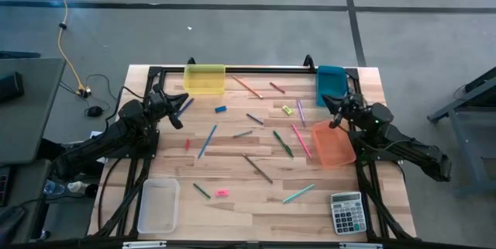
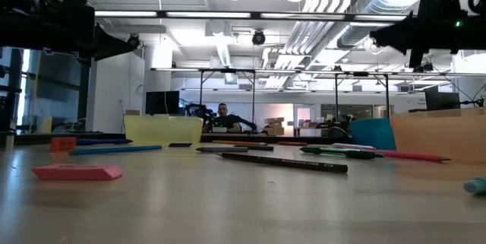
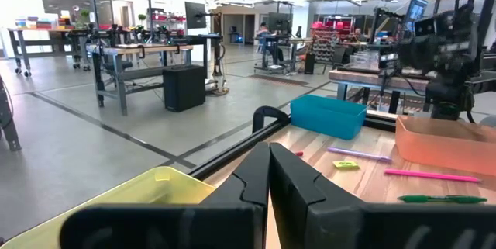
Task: Sort crayons/erasers/pens/pencils in bins
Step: Put the pink pencil into the blue bin
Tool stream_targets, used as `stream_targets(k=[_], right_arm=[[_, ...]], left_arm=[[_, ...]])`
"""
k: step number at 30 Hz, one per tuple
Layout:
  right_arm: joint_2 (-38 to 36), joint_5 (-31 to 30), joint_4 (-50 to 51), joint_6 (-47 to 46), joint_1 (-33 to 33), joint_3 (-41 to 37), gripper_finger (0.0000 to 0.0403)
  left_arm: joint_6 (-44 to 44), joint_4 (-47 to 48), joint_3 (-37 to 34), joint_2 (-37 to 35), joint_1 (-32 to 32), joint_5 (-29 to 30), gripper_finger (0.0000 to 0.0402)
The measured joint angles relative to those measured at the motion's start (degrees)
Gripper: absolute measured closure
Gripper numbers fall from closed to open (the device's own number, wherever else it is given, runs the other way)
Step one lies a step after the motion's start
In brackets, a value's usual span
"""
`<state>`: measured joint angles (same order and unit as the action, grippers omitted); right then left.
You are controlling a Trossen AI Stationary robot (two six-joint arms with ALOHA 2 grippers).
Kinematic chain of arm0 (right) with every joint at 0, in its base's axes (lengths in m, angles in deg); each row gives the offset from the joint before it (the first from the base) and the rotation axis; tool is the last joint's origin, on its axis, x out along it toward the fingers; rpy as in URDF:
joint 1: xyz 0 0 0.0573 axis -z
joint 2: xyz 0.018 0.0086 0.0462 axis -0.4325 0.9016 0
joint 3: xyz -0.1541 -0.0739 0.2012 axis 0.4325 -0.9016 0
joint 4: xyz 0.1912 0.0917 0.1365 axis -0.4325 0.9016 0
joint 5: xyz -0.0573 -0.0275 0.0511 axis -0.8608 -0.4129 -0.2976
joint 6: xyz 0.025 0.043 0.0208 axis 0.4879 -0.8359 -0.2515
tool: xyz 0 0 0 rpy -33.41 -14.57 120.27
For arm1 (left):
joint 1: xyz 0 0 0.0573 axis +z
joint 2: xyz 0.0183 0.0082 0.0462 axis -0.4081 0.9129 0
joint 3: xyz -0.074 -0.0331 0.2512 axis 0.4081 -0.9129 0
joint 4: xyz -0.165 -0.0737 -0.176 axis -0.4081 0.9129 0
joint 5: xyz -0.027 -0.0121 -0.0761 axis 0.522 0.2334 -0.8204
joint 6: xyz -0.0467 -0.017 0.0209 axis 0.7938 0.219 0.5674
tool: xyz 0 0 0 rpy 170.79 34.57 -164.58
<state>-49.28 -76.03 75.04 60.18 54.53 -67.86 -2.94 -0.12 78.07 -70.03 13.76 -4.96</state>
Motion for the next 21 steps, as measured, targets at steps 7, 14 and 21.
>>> stream_targets(k=[7,14,21], right_arm=[[0.2,4.3,-11.4,5.3,-2.9,0.1,0.0402],[7.9,-4.2,-4.1,7.3,-8.1,5.9,0.0402],[25.5,-16.1,9.6,8.2,-14.1,20.2,0.0402]], left_arm=[[0.0,0.0,0.0,0.0,0.0,0.0,0.0401],[0.0,0.0,0.0,0.0,0.0,0.0,0.0401],[0.0,0.0,0.0,0.0,0.0,0.0,0.0401]])
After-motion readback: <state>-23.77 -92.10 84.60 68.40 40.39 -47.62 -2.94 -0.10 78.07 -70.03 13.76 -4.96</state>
